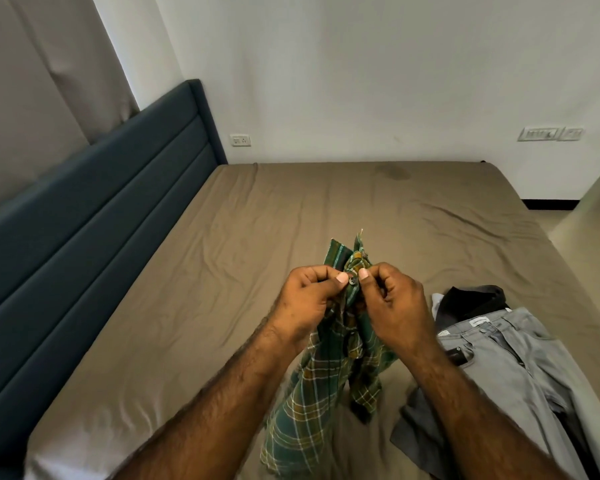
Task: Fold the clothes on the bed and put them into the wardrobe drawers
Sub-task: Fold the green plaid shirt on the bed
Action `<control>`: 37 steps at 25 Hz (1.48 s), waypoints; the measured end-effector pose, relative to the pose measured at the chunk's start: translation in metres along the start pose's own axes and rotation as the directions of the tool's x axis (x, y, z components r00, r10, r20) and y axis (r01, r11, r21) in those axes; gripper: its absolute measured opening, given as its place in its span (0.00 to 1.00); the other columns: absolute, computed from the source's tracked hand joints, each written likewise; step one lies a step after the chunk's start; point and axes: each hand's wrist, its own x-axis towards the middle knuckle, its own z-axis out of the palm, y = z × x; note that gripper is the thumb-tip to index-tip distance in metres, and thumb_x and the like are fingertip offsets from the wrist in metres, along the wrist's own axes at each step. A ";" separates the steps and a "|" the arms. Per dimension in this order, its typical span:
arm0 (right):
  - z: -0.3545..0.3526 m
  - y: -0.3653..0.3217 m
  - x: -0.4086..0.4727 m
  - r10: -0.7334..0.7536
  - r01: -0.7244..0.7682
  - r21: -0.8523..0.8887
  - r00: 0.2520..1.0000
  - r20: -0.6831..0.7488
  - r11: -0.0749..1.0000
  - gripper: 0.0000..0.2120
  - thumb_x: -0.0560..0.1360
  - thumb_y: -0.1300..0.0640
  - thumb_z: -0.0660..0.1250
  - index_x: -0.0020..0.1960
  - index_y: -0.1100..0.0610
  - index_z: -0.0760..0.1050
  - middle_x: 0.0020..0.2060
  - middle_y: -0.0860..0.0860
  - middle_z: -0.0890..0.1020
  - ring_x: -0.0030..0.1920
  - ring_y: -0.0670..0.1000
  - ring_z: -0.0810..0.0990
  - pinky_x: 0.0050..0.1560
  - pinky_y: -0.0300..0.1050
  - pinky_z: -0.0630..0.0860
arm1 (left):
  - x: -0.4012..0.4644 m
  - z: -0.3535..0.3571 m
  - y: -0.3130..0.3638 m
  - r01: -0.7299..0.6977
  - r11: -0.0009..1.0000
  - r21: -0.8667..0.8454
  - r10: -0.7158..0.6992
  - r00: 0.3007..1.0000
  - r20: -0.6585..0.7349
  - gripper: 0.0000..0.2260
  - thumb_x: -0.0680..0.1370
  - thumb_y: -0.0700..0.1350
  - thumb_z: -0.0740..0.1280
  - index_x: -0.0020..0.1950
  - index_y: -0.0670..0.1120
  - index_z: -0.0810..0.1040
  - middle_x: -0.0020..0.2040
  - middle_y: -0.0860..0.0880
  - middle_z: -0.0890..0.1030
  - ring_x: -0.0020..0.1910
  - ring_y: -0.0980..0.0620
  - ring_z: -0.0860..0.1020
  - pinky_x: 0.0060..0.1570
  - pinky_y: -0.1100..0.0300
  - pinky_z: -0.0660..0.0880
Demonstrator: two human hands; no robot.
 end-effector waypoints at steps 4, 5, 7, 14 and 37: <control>-0.003 -0.008 -0.012 -0.084 0.086 0.071 0.996 -0.029 0.994 0.03 0.81 0.51 0.71 0.54 0.49 0.81 0.38 0.44 0.84 0.39 0.41 0.84 0.34 0.31 0.78 | 0.004 -0.001 -0.002 0.071 0.997 -0.034 -0.072 0.997 -0.034 0.08 0.80 0.39 0.70 0.44 0.37 0.83 0.30 0.47 0.75 0.30 0.52 0.70 0.32 0.60 0.67; -0.004 -0.006 -0.012 -0.135 0.135 0.025 0.991 -0.024 0.990 0.03 0.81 0.52 0.72 0.53 0.49 0.83 0.39 0.43 0.85 0.41 0.42 0.84 0.36 0.33 0.79 | 0.005 -0.002 0.000 0.063 0.998 -0.002 -0.063 0.997 -0.040 0.07 0.79 0.38 0.70 0.44 0.36 0.84 0.30 0.47 0.77 0.29 0.53 0.71 0.32 0.60 0.68; -0.004 -0.004 -0.010 -0.155 0.154 -0.016 0.985 -0.074 0.988 0.04 0.82 0.54 0.70 0.50 0.50 0.83 0.38 0.43 0.84 0.40 0.44 0.83 0.37 0.39 0.80 | 0.006 -0.002 0.004 0.048 0.998 0.028 -0.047 0.999 -0.026 0.07 0.78 0.38 0.71 0.44 0.35 0.85 0.31 0.46 0.81 0.29 0.53 0.75 0.33 0.61 0.71; 0.005 0.007 -0.028 -0.007 0.013 -0.073 0.997 0.081 0.997 0.04 0.80 0.53 0.71 0.54 0.48 0.81 0.44 0.43 0.84 0.44 0.43 0.84 0.45 0.45 0.85 | 0.010 0.009 0.011 -0.107 0.994 -0.017 0.104 0.986 -0.130 0.05 0.79 0.38 0.73 0.45 0.38 0.85 0.38 0.42 0.85 0.33 0.54 0.82 0.35 0.64 0.77; -0.016 0.015 0.003 0.274 -0.287 0.202 0.957 0.093 0.936 0.09 0.75 0.59 0.77 0.37 0.52 0.84 0.34 0.51 0.86 0.37 0.55 0.85 0.45 0.59 0.85 | 0.025 -0.020 0.001 0.223 0.926 -0.305 -0.160 0.963 0.218 0.11 0.80 0.32 0.66 0.61 0.32 0.82 0.51 0.39 0.85 0.47 0.45 0.84 0.51 0.53 0.82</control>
